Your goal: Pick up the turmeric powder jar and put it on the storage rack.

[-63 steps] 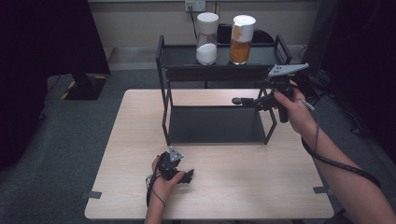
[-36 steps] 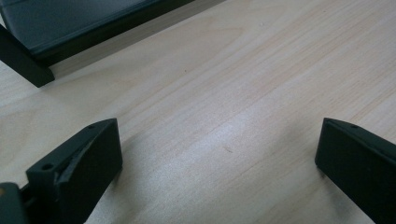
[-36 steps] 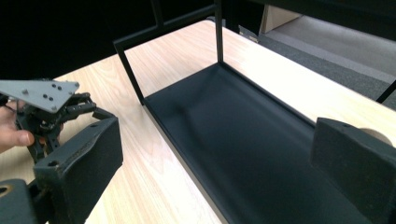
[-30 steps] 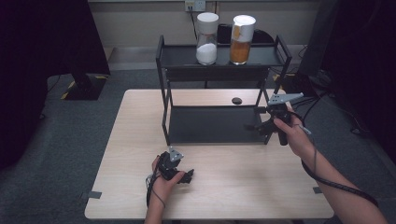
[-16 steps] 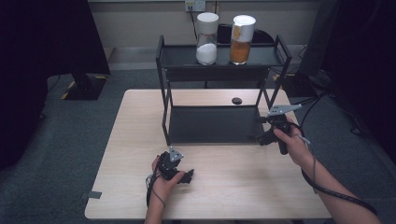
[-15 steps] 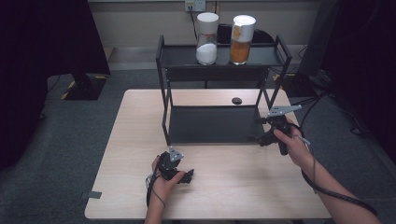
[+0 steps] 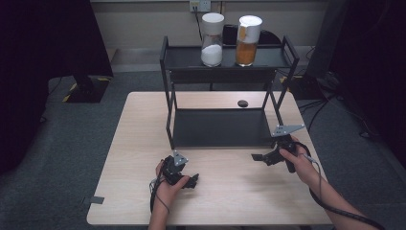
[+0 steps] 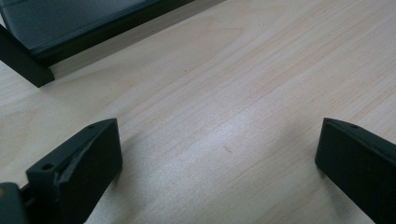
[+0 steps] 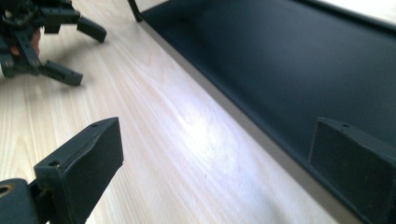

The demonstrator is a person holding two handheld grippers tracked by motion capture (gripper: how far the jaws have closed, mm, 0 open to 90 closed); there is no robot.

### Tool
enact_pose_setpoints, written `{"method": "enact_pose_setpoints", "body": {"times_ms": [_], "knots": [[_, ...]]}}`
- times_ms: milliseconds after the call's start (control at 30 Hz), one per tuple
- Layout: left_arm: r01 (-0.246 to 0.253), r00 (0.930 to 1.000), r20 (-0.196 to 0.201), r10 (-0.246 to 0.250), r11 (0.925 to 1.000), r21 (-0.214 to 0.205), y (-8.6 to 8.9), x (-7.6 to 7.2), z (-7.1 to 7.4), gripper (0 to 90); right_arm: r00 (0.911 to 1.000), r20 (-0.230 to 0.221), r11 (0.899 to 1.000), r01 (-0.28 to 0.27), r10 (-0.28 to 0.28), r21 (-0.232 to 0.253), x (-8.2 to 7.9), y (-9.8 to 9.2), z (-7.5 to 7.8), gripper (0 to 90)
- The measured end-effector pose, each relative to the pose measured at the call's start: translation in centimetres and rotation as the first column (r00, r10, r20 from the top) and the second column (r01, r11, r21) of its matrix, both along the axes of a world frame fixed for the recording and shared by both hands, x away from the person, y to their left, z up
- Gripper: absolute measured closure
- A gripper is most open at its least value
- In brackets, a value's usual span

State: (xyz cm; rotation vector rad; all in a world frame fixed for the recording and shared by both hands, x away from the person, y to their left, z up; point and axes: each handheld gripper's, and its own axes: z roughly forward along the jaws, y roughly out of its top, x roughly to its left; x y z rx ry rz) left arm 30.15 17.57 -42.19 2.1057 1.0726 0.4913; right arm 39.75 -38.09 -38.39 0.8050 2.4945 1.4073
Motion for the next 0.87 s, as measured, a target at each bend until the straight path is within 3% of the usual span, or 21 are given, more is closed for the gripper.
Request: {"method": "enact_pose_setpoints", "body": {"times_ms": [267,467,700,867], "knots": [[-0.001,1.0,0.0,0.001,1.0,-0.001,0.0,0.0,0.0,0.0,1.0,-0.009,1.0,-0.002,0.002,-0.031,-0.6,-0.5,-1.9,1.9],[-0.001,1.0,-0.001,0.001,1.0,-0.001,0.0,0.0,0.0,0.0,1.0,-0.005,0.996,-0.005,0.004,-0.094,-1.2,-0.4,-2.8,1.9],[0.0,1.0,0.0,0.0,1.0,0.0,0.0,0.0,0.0,0.0,0.9999,0.013,0.986,-0.001,0.003,-0.168,-2.4,-0.4,-3.5,1.9],[0.02,0.9998,-0.004,-0.02,0.9998,-0.004,0.4,0.2,0.1,0.1,0.9997,0.017,0.969,-0.015,0.02,-0.248,-3.0,0.1,-2.6,2.3]]}}
